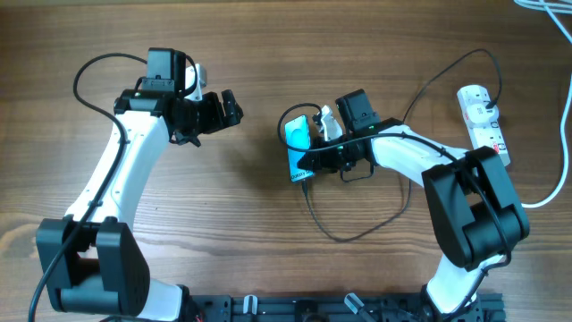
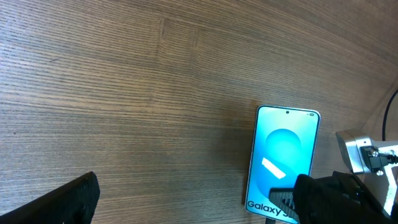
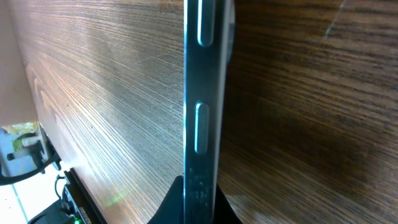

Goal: Plug charger to phone and switch on socket
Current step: 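Lower the plugged phone flat onto the table with the right gripper, then release the phone and move the right gripper to the white power strip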

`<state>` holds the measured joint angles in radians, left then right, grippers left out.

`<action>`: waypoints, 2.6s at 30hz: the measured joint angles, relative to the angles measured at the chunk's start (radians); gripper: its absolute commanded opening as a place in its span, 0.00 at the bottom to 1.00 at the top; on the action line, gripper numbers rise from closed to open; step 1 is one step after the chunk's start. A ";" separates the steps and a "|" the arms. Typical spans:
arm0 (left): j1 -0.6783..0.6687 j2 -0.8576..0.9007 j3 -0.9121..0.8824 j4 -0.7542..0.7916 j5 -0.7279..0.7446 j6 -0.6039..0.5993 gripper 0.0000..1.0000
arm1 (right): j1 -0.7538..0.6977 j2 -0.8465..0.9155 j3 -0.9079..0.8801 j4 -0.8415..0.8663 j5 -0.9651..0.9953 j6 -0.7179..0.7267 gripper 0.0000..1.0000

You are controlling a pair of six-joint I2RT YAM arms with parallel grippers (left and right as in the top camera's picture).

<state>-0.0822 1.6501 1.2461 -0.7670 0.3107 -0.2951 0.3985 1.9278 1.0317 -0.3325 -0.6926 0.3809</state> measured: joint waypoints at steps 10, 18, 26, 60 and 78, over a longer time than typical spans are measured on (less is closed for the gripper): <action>0.000 0.000 0.000 0.000 0.000 0.000 1.00 | 0.002 0.002 0.000 -0.008 0.066 -0.002 0.26; 0.000 0.000 0.000 0.000 0.000 0.000 1.00 | 0.003 0.003 0.000 -0.010 0.086 -0.002 0.38; 0.000 0.000 0.000 0.000 0.000 0.000 1.00 | 0.003 0.002 0.005 -0.007 0.063 -0.002 0.53; 0.000 0.000 0.000 0.000 0.000 0.000 1.00 | 0.010 -0.024 0.028 -0.010 0.069 0.071 1.00; 0.000 0.000 0.000 0.000 0.000 0.000 1.00 | 0.010 -0.028 0.079 -0.131 0.183 0.116 1.00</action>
<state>-0.0822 1.6501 1.2461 -0.7673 0.3103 -0.2951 0.4088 1.8996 1.1110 -0.4633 -0.5095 0.4973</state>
